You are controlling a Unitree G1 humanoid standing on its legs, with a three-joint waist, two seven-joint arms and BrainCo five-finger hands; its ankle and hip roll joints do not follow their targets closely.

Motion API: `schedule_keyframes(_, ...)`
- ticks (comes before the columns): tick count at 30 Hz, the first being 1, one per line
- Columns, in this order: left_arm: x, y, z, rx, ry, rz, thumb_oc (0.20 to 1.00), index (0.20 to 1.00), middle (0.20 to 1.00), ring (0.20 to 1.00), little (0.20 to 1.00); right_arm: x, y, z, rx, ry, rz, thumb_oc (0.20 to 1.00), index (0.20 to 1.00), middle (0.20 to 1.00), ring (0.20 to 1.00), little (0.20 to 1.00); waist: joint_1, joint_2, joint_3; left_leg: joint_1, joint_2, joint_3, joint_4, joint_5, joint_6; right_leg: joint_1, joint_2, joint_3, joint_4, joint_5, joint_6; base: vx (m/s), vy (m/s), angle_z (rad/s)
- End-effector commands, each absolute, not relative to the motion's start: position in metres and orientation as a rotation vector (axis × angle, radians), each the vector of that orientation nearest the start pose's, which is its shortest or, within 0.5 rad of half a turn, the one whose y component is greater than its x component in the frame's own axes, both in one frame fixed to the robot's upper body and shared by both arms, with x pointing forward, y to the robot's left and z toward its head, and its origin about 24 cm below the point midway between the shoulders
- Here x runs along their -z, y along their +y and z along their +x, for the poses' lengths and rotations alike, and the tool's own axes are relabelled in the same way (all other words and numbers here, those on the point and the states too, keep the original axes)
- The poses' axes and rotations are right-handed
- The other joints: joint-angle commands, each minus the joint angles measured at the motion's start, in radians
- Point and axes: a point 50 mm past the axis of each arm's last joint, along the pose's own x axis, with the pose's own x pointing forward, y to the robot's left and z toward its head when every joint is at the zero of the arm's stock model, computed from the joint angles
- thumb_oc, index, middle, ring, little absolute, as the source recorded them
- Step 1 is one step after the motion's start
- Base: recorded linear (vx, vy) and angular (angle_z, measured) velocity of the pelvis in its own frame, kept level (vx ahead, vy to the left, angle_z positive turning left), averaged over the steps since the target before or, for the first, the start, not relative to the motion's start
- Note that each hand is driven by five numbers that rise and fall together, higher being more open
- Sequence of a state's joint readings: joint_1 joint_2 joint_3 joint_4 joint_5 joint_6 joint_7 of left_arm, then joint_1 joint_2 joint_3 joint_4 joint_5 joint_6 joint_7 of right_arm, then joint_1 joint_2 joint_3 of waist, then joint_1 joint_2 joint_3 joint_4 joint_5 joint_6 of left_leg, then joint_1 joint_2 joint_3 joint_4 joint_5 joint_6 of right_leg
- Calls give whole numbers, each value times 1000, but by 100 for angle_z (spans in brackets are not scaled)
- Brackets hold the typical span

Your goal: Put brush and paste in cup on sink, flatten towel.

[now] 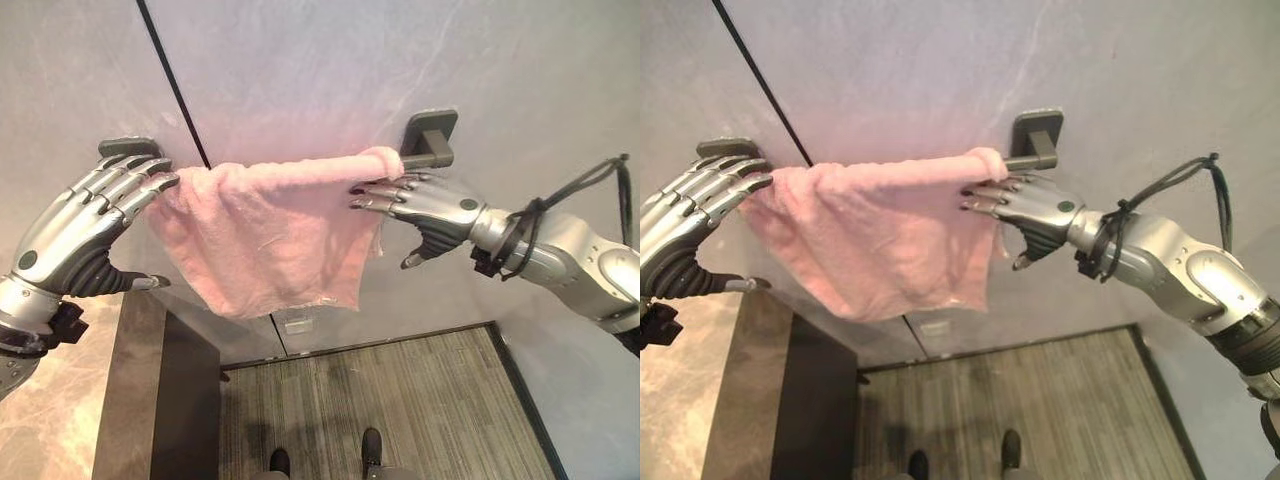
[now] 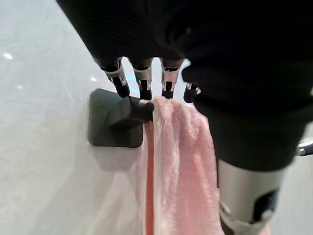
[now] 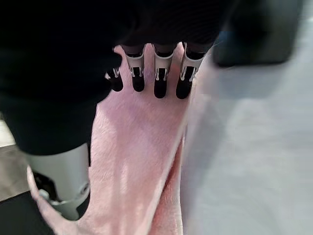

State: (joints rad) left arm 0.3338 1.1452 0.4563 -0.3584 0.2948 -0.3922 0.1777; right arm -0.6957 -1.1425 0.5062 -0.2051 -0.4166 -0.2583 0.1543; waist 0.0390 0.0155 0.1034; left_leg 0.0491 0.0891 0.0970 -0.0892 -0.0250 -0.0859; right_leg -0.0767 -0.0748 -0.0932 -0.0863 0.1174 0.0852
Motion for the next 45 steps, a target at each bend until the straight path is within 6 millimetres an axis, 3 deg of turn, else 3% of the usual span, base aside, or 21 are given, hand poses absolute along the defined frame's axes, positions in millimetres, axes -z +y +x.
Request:
schedule_keyframes(1,-236,276,194,26,-664,1496,1000,1000,1000,1000,1000,-244,-159,266,-515,-813,-1613,1000,1000,1000,1000,1000,-34,-39,-76,-2,-10,27,2,20,10,80,-135,17,-1,-40,118,0,0,0)
schedule_keyframes(7,-233,285,190,5,-611,1490,1000,1000,1000,1000,1000,-248,-168,231,-585,-813,-1389,1000,1000,1000,1000,1000,-61,-42,-88,5,-14,45,2,13,15,70,-138,39,-1,-34,123,-4,27,-3)
schedule_keyframes(13,-234,288,190,5,-601,1517,1000,1000,1000,1000,1000,-253,-171,219,-622,-821,-1281,1000,1000,1000,1000,1000,-66,-51,-92,8,-16,62,2,9,17,58,-138,62,-1,-23,128,-16,19,-13)
schedule_keyframes(17,-234,292,190,-19,-604,1503,1000,1000,1000,1000,1000,-267,-166,210,-590,-949,-1154,1000,1000,1000,1000,1000,-70,-55,-98,15,-18,86,2,3,19,45,-139,83,-1,-17,137,-12,26,-16)
schedule_keyframes(22,-235,295,191,-53,-614,1493,1000,1000,1000,1000,1000,-280,-159,208,-517,-1090,-1148,1000,1000,1000,1000,1000,-60,-58,-102,18,-18,96,2,0,21,38,-139,95,-1,-15,140,-7,17,-11)
schedule_keyframes(28,-237,296,195,-69,-629,1492,1000,1000,1000,1000,1000,-287,-147,217,-516,-1149,-1159,1000,1000,1000,1000,1000,-43,-64,-101,17,-17,97,2,1,21,35,-137,96,-1,-16,139,-1,-1,-5)
schedule_keyframes(36,-243,292,199,-58,-647,1548,1000,1000,1000,1000,1000,-288,-138,249,-560,-1026,-1324,1000,1000,1000,1000,1000,-18,-69,-73,0,-14,93,2,12,15,21,-132,89,-1,-11,137,0,0,0)
schedule_keyframes(45,-257,281,206,-47,-719,1567,1000,1000,1000,1000,1000,-293,-151,273,-453,-928,-1422,1000,1000,1000,1000,1000,-18,-63,-53,-31,-6,76,2,24,6,5,-127,67,-1,-9,129,7,-11,2)
